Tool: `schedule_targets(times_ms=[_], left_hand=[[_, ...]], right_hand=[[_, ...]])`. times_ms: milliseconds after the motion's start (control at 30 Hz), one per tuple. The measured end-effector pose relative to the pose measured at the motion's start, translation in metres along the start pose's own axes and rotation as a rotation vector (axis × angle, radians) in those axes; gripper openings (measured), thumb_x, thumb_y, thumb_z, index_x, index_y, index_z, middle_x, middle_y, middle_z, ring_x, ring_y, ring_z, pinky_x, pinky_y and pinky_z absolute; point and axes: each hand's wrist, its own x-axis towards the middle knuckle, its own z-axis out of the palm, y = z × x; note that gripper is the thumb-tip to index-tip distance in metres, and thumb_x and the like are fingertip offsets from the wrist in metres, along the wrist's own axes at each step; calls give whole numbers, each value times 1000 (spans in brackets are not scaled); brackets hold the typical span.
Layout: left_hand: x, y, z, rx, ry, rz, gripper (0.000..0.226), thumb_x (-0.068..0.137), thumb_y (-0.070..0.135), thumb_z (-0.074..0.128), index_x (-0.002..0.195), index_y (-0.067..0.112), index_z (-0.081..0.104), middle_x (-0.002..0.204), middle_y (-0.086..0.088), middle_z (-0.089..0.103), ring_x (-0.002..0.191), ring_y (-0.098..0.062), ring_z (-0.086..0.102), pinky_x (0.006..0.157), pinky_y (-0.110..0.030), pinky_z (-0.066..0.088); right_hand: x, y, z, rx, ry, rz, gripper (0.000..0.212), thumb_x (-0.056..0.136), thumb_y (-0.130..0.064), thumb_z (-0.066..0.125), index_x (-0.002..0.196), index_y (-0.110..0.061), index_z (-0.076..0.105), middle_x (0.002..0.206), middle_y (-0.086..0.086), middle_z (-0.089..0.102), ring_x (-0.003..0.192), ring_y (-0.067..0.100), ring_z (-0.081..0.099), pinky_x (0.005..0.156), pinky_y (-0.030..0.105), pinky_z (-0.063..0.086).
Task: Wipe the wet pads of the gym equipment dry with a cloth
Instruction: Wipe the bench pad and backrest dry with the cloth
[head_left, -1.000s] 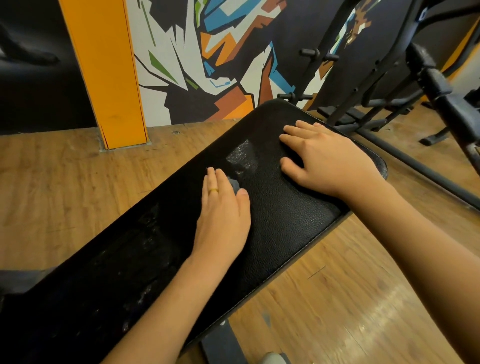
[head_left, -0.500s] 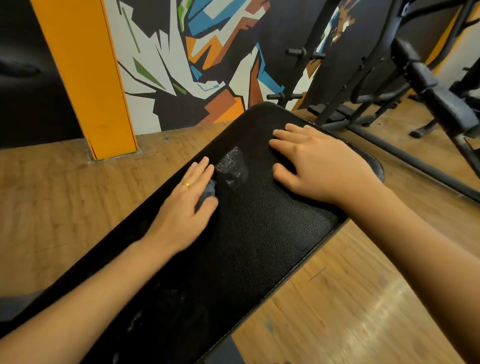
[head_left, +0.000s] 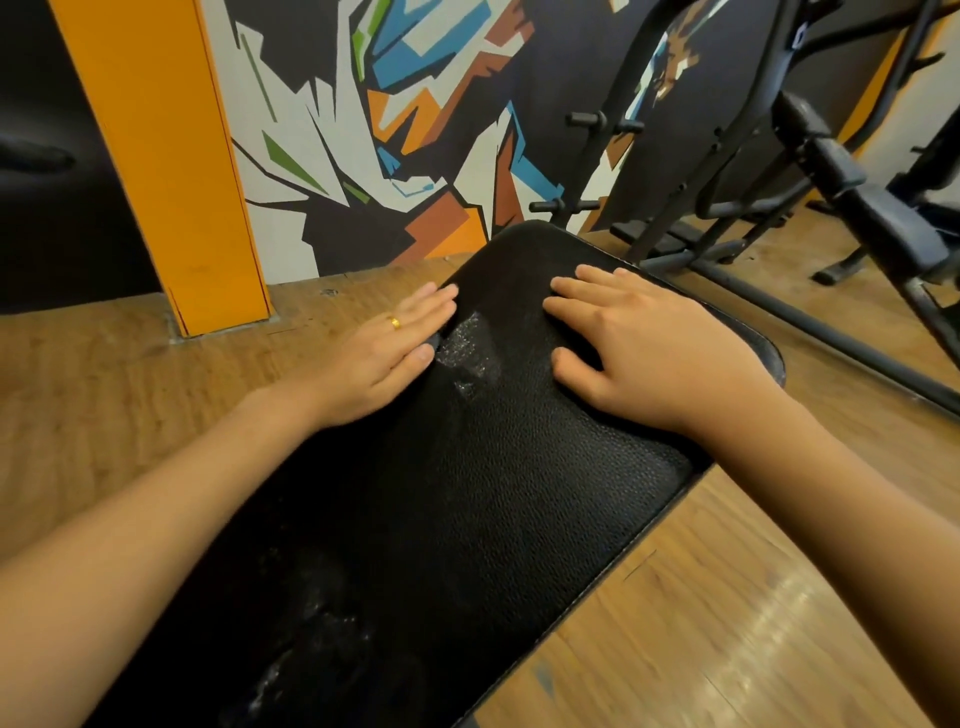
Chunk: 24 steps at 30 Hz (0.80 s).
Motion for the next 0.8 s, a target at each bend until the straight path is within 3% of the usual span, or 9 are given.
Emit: schedule_targets(times_ms=[134,300,434,701,801], left_hand=[[26,7,-2,-8,25,15,55,108,29,32,160,15,24,166,13,12,153,1,0,119,-11,-1],[-9,5,5,-91,47,3,55,105,18,36,159,19,26,167,12,16,155,-4,7,123,-16,5],[-27,0,9,-49,33,18,55,107,27,34,160,16,22,169,10,13,156,-10,8,124,-20,9],[34,13,-1,-18,32,6,52,109,24,34,160,16,24,167,10,14,154,0,4,119,-10,0],[21,16,1,-56,44,3,54,106,21,35,160,17,26,167,10,16,154,-2,6,123,-19,6]], right_hand=[[1,1,-2,-2,-9,-6,55,98,-44,41,140,-13,56,147,7,53,135,27,45,114,42,32],[0,2,0,-18,-5,-12,59,96,-47,32,136,-12,59,140,8,58,129,29,50,109,45,40],[0,2,2,-23,4,-12,62,94,-48,31,135,-11,60,140,8,59,129,29,50,109,45,41],[1,1,2,-32,-11,-18,67,93,-50,27,134,-10,61,136,9,61,126,30,52,107,47,43],[1,1,1,-26,-7,-21,66,93,-50,27,132,-10,62,135,9,61,125,31,53,106,48,44]])
